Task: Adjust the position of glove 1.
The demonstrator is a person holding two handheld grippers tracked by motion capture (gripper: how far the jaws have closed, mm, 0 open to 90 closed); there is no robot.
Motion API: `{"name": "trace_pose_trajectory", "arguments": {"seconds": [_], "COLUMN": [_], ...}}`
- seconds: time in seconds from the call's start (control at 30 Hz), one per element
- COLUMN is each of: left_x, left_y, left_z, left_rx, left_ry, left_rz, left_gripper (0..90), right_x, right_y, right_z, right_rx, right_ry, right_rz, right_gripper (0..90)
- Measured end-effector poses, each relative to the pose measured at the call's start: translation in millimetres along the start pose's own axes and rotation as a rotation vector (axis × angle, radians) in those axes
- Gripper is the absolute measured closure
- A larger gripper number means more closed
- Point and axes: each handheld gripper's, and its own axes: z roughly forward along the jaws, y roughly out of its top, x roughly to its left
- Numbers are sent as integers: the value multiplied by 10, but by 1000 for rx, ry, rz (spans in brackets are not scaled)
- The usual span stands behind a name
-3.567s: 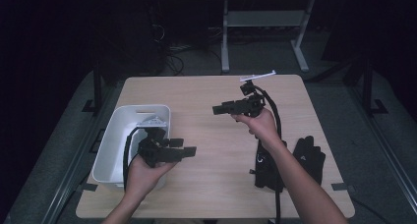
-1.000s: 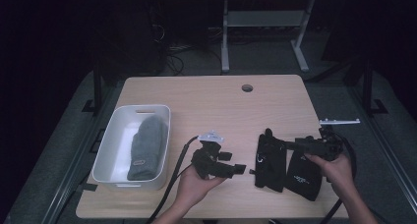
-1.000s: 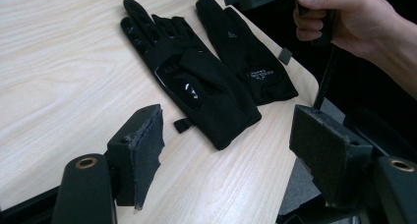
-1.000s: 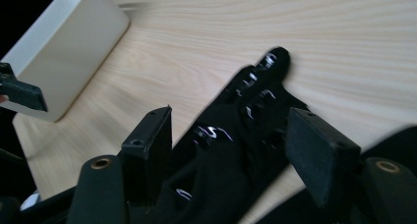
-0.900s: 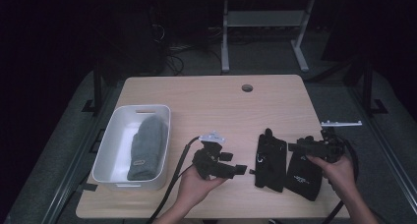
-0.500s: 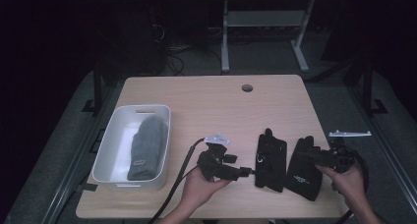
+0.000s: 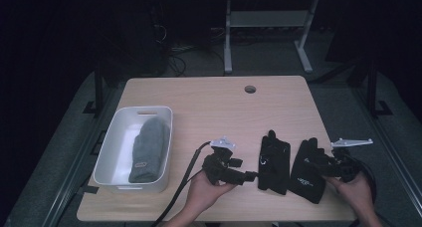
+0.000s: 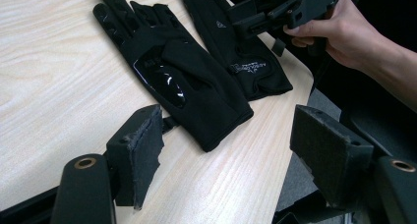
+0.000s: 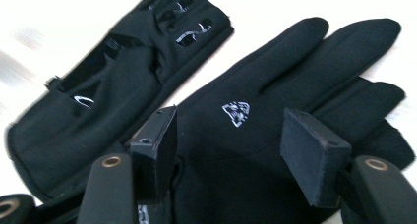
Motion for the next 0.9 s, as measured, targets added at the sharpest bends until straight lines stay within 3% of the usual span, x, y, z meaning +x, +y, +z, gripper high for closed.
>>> {"name": "trace_pose_trajectory", "arguments": {"seconds": [0.27,0.47,0.7,0.9], "left_x": [-1,-13,-16,-14], "left_y": [-12,-28,-34,-37], "left_z": [10,20,-17,-28], "left_rx": [3,3,1,-3], "left_ry": [0,2,14,18], "left_rz": [-1,2,5,7], "left_gripper": [279,279,281,286], "right_x": [78,152,192,175], "right_y": [-36,-46,-25,-13], "right_z": [57,96,100,84], "right_rx": [32,45,67,70], "right_ry": [-65,-137,-135,-110], "right_rz": [-74,-180,-174,-132], "right_gripper": [423,483,686,754]}}
